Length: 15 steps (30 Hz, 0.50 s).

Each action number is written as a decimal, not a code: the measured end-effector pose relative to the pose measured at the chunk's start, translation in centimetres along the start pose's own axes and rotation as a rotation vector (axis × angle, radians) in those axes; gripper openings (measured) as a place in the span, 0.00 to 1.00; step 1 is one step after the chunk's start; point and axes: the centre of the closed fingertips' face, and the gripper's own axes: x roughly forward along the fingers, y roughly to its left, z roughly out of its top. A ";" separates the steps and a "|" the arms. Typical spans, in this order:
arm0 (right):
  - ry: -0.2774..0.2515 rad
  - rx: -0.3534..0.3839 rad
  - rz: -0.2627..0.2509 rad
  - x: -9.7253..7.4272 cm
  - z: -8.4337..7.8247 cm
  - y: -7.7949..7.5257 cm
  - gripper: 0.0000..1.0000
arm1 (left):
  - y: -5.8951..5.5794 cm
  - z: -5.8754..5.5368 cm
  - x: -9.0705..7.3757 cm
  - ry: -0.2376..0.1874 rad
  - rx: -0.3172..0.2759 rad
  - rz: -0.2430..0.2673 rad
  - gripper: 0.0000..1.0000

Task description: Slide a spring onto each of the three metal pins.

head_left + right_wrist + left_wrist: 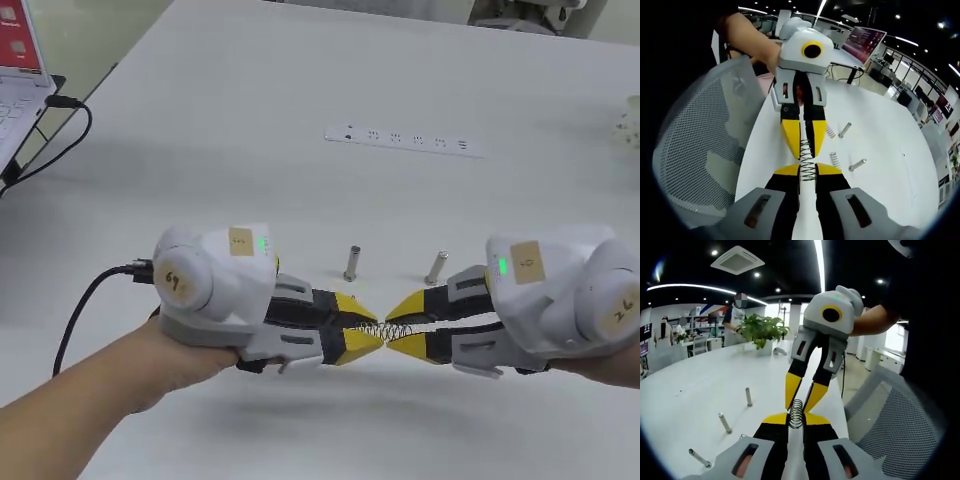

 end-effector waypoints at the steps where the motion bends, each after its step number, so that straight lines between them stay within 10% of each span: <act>1: -0.004 0.006 0.001 0.0 0.1 0.0 0.08 | 0.0 0.0 0.0 0.000 0.000 -0.002 0.02; 15: 0.009 0.041 0.017 0.0 -0.7 0.5 0.11 | -0.2 -0.4 0.0 0.021 -0.015 -0.012 0.02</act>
